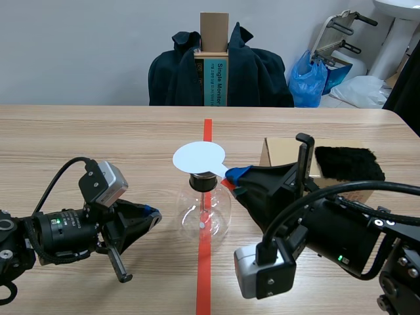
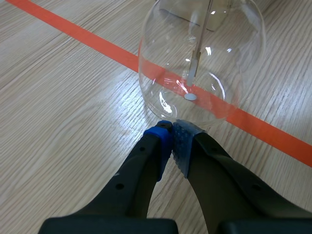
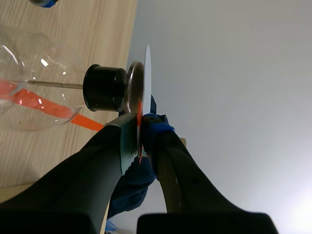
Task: Do the electroscope experiment.
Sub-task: 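Move the plate toward and away from the electroscope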
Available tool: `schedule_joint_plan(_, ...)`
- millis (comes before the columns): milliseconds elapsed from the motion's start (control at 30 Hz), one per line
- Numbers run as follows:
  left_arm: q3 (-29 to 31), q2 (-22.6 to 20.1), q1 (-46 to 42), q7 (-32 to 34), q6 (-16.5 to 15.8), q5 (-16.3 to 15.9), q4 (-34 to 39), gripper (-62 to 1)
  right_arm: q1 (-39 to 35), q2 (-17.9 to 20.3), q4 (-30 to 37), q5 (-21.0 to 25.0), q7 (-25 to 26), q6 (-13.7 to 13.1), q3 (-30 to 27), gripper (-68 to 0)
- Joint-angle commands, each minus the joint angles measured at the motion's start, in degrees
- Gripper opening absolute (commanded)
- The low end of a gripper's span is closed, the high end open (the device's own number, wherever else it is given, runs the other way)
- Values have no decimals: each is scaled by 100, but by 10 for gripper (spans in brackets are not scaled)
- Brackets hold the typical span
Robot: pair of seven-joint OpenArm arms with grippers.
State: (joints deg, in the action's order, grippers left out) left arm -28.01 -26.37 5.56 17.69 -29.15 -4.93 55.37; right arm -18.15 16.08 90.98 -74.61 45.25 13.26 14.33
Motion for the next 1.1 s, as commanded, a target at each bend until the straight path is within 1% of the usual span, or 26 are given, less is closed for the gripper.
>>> schedule_joint_plan(0, 22, -15, 15, 92, -11, -59, 92, -590, 33, 79, 120, 59, 96, 83, -55, -668)
schedule_joint_plan(200, 22, -15, 15, 92, -11, -59, 92, -590, 33, 79, 120, 0, 254, 85, -55, -668)
schedule_joint_plan(333, 22, -15, 15, 92, -11, -59, 92, -590, 35, 76, 120, 0, 256, 87, -55, -668)
schedule_joint_plan(433, 22, -15, 15, 92, -11, -57, 92, -590, 35, 76, 120, 0, 199, 87, -55, -668)
schedule_joint_plan(500, 22, -15, 15, 92, -11, -57, 92, -590, 35, 76, 120, 0, 46, 87, -55, -668)
schedule_joint_plan(600, 22, -15, 15, 92, -11, -57, 92, -590, 28, 76, 120, 0, -339, 105, -55, -668)
schedule_joint_plan(733, 22, -15, 15, 90, -11, -57, 92, -590, -79, 74, 120, 0, -1032, 131, -55, -668)
schedule_joint_plan(967, 22, -15, 15, 92, -11, -57, 92, -590, -175, 76, 120, 0, -2293, 407, -55, -668)
schedule_joint_plan(1067, 22, -15, 15, 92, -11, -57, 92, -590, -188, 76, 120, 0, -2667, 413, -55, -668)
